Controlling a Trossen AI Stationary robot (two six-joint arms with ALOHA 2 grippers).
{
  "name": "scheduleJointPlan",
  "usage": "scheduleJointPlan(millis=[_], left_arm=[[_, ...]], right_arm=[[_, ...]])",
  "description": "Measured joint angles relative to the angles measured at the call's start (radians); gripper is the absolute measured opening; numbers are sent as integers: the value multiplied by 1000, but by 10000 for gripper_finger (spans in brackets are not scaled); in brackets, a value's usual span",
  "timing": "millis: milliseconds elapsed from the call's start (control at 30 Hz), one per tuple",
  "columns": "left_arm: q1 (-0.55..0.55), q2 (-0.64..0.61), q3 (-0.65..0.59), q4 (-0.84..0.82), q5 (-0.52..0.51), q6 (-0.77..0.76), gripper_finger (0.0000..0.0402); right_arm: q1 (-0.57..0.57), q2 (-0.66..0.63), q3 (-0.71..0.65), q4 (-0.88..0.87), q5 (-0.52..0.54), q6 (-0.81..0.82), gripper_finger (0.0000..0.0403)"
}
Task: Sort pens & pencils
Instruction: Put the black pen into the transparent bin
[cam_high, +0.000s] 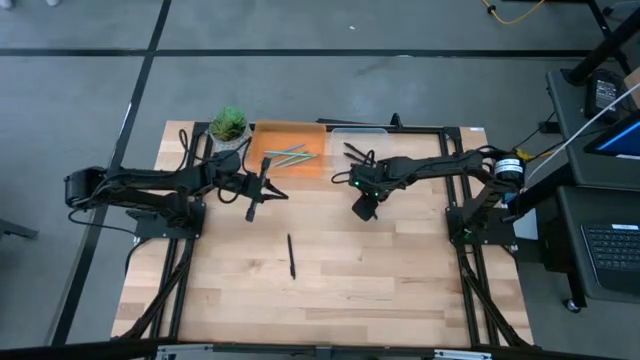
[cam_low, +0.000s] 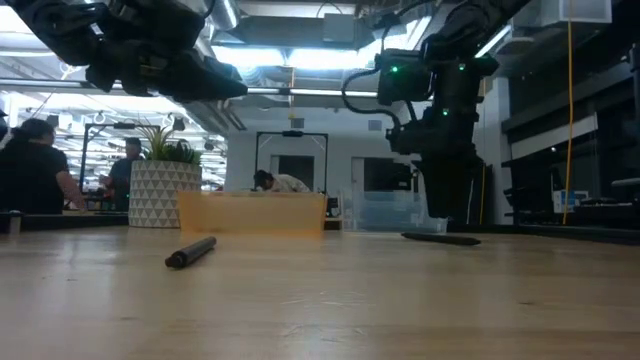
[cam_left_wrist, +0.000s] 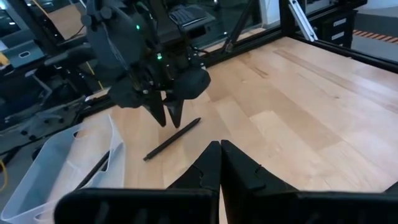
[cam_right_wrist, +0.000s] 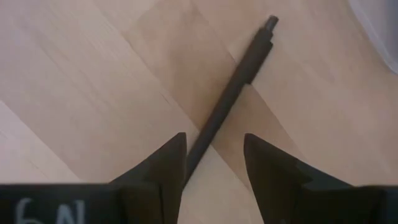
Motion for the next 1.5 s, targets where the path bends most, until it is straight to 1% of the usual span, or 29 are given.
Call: scheduleJointPlan(millis=[167, 400, 667, 933, 1233, 1333, 1400, 1500], left_arm=[[0, 0, 0, -5, 0, 0, 0], [0, 0, 0, -10, 0, 0, 0], [0, 0, 0, -10, 0, -1, 0], [0, 0, 0, -10, 0, -2, 0], [0, 1, 0, -14, 0, -3, 0], [0, 1, 0, -17, 0, -3, 0], [0, 1, 0, -18, 0, -3, 0], [0, 1, 0, -19, 0, -3, 0]], right_arm=[[0, 14, -4, 23, -1, 2, 162], [0, 14, -31, 35, -2, 53, 162], [0, 14, -89, 132, -21, 75, 162], [17, 14, -92, 145, -20, 77, 162], [23, 98, -84, 147, -10, 77, 162], [24, 104, -84, 147, 15, 76, 162], [24, 105, -84, 147, 23, 76, 157], [24, 105, -84, 144, 27, 77, 131]])
